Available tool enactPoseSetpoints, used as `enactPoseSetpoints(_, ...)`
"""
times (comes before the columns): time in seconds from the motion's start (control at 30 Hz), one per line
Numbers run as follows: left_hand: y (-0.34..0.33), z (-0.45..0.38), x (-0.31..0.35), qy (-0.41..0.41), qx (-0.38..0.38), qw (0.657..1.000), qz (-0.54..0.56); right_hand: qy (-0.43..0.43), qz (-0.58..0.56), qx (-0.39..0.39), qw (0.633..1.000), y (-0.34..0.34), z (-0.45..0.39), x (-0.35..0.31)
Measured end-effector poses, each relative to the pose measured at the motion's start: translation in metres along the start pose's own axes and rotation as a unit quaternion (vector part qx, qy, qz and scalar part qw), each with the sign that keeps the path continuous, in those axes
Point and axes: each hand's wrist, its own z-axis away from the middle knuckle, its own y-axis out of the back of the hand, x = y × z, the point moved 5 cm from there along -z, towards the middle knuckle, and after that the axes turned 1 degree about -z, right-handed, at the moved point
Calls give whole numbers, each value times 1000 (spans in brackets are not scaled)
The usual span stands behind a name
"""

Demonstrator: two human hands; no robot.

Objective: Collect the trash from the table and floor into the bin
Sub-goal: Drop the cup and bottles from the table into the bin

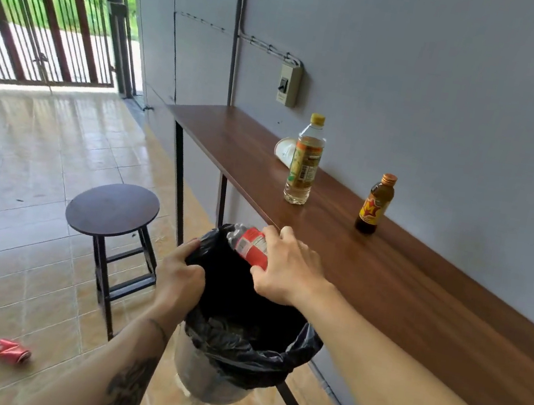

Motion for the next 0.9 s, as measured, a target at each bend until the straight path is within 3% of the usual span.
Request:
enactPoseSetpoints(0.17,25,-9,1,1,-8,1000,11,2,19,-38,999,-37,-8,-35)
enactPoseSetpoints(0.37,41,-16,-6,0,-16,1000,2,-1,13,41,999,-18,-4,-28)
enactPoseSetpoints(0.6,21,-27,-6,-10,-15,1000,-19,-139,2,170,976,43,-6,76)
enactPoseSetpoints(0.8,0,-37,-1,-10,-16,999,-34,-266,-53,210,939,53,-15,151)
enactPoseSetpoints(0.9,-15,-46,3,7,-7,999,-43,-280,-71,219,932,51,-34,182)
